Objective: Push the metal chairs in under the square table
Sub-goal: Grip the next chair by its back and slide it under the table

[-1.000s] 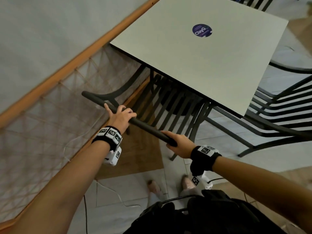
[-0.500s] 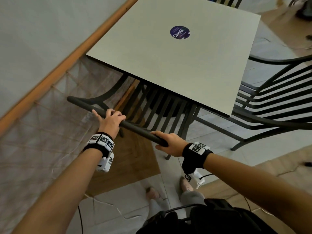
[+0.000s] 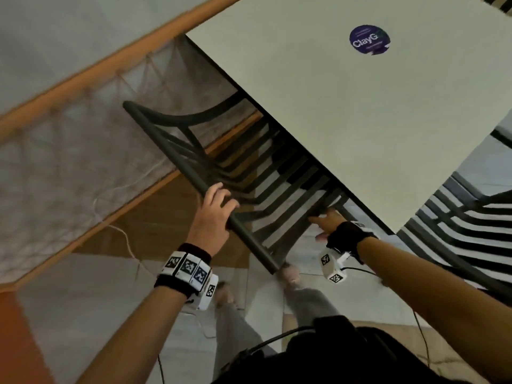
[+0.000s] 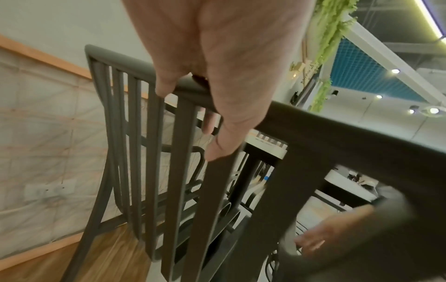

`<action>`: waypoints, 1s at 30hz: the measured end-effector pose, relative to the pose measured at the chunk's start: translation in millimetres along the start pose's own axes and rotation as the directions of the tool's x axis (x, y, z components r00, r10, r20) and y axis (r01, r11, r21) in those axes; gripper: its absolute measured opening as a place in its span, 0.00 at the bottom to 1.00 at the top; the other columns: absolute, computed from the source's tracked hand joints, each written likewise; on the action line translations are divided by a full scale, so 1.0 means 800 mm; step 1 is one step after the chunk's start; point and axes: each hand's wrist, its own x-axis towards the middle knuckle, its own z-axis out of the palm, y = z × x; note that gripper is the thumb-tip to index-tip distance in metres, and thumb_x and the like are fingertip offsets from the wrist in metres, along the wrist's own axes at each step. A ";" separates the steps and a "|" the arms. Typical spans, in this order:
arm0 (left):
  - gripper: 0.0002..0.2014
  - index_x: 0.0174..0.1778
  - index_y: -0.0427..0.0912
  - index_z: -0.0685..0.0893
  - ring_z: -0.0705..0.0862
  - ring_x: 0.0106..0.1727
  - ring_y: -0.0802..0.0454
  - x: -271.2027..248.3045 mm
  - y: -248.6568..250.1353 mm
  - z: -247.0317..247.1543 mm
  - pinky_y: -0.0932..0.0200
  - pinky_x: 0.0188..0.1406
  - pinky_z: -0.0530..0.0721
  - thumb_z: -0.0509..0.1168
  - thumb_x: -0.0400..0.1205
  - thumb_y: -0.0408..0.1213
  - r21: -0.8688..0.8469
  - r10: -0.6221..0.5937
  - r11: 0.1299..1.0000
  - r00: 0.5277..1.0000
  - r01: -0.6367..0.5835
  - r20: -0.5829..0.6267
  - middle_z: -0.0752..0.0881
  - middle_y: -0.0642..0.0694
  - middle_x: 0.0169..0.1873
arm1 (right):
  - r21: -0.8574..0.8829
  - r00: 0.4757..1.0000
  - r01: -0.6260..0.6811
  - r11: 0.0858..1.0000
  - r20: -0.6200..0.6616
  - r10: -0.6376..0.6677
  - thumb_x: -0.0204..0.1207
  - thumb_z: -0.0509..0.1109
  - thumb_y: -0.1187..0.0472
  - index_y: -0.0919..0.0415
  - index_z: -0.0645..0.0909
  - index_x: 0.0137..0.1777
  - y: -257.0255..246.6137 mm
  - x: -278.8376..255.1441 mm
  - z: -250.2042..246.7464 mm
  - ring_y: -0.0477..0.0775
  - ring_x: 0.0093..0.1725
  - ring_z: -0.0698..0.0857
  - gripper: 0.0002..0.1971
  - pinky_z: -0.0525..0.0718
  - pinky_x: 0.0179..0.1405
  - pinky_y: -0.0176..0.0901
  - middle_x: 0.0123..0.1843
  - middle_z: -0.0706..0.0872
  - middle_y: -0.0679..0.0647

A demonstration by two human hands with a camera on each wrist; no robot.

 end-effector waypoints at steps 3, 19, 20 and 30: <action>0.18 0.52 0.45 0.85 0.68 0.74 0.41 -0.018 0.044 0.016 0.35 0.71 0.74 0.74 0.66 0.29 -0.013 -0.042 0.999 0.997 0.043 0.068 0.82 0.46 0.57 | 0.377 0.968 -0.200 0.905 0.222 0.121 0.73 0.76 0.58 0.64 0.72 0.73 0.016 0.033 0.003 0.72 0.58 0.87 0.30 0.82 0.64 0.70 0.64 0.85 0.66; 0.06 0.41 0.30 0.84 0.65 0.73 0.47 0.005 0.031 0.025 0.57 0.78 0.61 0.63 0.76 0.19 -0.196 -0.212 0.959 0.977 0.205 -0.017 0.79 0.36 0.57 | 0.235 0.988 -0.125 0.964 0.121 0.098 0.60 0.76 0.49 0.61 0.86 0.40 -0.004 0.081 0.041 0.65 0.32 0.89 0.15 0.89 0.42 0.57 0.32 0.90 0.62; 0.06 0.41 0.32 0.84 0.63 0.73 0.50 0.002 0.034 0.025 0.60 0.79 0.59 0.63 0.76 0.20 -0.188 -0.218 0.959 0.976 0.212 -0.014 0.79 0.38 0.58 | 0.247 0.988 -0.113 0.962 0.134 0.082 0.55 0.77 0.47 0.61 0.85 0.44 0.012 0.103 0.043 0.67 0.35 0.91 0.21 0.90 0.46 0.63 0.34 0.92 0.62; 0.10 0.45 0.38 0.87 0.62 0.76 0.46 -0.015 0.066 0.024 0.45 0.76 0.72 0.70 0.71 0.22 0.029 -0.197 0.980 0.980 0.196 0.028 0.82 0.44 0.56 | 0.419 0.984 -0.111 0.901 0.171 0.042 0.55 0.86 0.47 0.60 0.68 0.75 0.038 0.080 0.028 0.68 0.48 0.89 0.49 0.92 0.42 0.59 0.68 0.82 0.67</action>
